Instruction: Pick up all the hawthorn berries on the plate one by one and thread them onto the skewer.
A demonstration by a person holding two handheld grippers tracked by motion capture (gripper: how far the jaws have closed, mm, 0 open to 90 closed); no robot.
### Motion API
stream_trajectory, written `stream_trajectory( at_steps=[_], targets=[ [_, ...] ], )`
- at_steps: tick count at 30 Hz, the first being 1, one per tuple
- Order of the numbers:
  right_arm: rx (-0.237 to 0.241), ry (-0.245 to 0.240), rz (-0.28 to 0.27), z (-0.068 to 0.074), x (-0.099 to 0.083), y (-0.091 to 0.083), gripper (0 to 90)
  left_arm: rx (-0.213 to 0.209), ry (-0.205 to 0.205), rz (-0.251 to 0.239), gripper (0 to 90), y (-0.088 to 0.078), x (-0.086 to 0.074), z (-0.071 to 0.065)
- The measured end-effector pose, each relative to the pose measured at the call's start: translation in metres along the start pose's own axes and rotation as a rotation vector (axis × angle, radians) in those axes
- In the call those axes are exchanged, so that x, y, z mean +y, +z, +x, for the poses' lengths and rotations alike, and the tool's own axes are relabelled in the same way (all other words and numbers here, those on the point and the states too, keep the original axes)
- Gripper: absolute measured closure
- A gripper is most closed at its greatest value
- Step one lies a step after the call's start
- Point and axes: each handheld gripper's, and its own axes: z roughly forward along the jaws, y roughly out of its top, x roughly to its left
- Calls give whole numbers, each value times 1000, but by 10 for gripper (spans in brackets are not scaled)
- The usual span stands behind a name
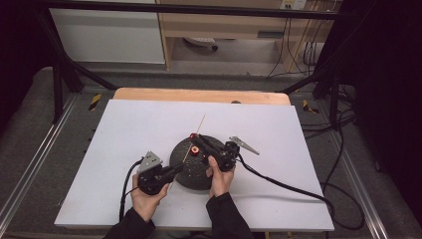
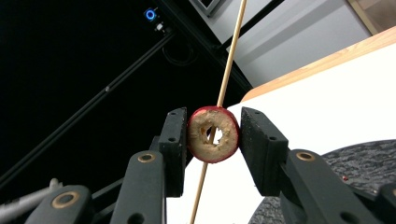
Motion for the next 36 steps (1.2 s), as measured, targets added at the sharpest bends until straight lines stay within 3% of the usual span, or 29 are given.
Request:
stream_trajectory(
  at_steps=[6, 17, 28, 36],
  targets=[
    [2, -18, 29, 2, -5, -2, 630, 10, 5, -8, 883, 8, 12, 0],
    [-7, -36, 63, 3, -8, -4, 617, 2, 11, -14, 883, 11, 13, 1],
    [-65, -154, 129, 2, 12, -21, 376, -6, 48, -4, 883, -6, 6, 11],
    [-147, -278, 287, -6, 25, -32, 154, -9, 74, 22, 883, -21, -5, 22]
  ],
)
